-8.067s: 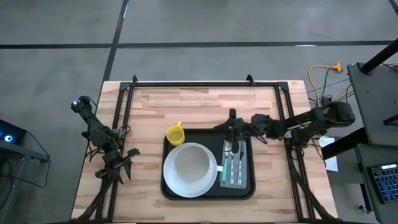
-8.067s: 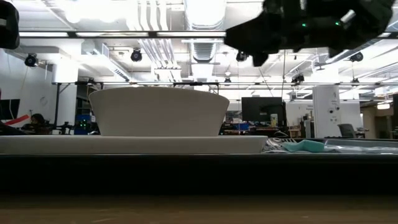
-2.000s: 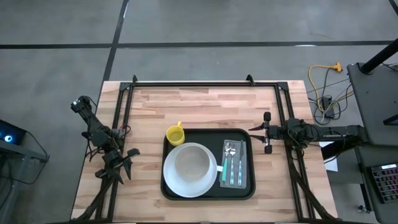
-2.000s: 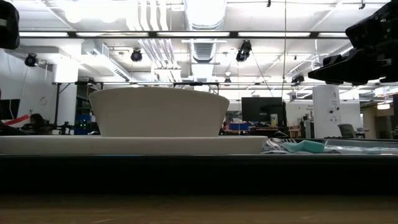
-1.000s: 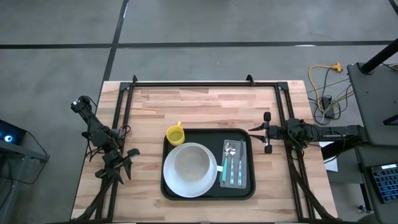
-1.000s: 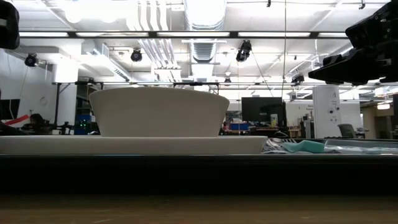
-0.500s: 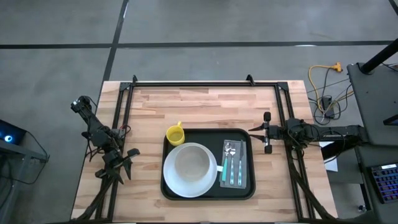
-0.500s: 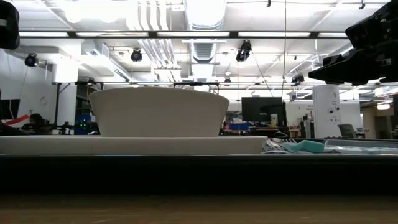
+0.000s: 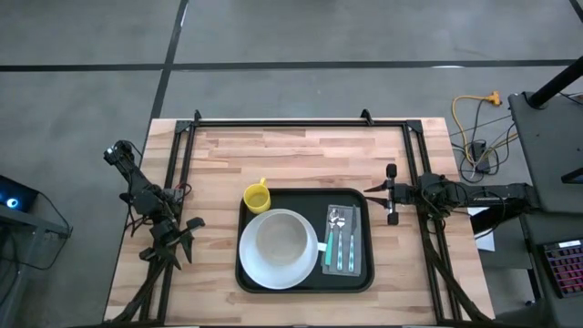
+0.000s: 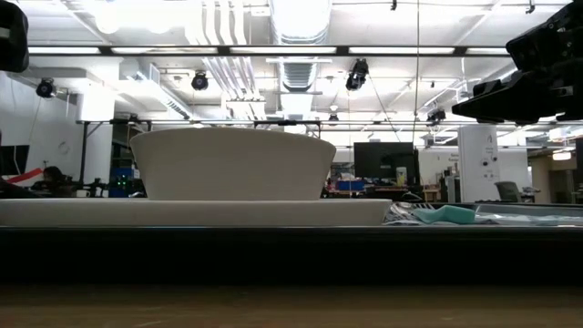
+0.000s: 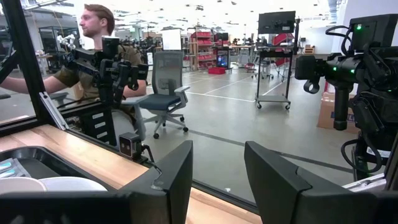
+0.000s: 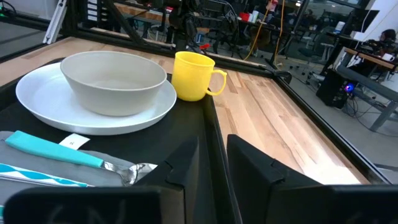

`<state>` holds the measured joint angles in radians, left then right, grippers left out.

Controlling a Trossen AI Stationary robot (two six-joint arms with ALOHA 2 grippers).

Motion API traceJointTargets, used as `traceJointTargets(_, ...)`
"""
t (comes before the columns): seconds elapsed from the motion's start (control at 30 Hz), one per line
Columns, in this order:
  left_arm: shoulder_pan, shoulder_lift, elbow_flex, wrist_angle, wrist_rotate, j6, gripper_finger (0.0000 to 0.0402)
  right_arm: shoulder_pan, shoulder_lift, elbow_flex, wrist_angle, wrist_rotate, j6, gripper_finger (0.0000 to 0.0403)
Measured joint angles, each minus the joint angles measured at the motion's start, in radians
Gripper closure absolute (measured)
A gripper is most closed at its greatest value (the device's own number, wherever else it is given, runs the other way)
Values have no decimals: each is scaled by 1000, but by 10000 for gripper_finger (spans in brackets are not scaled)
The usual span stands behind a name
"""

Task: Set up tray
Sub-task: Return to Home Position

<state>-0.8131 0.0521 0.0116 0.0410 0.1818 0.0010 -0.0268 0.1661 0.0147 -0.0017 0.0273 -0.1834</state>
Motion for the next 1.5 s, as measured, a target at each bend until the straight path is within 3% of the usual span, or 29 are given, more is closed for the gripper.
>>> traceJointTargets(0.57,0,0,0,0,0,0,269,0,0,0,0,0,0,316)
traceJointTargets(1.5,0,0,0,0,0,0,269,0,0,0,0,0,0,335)
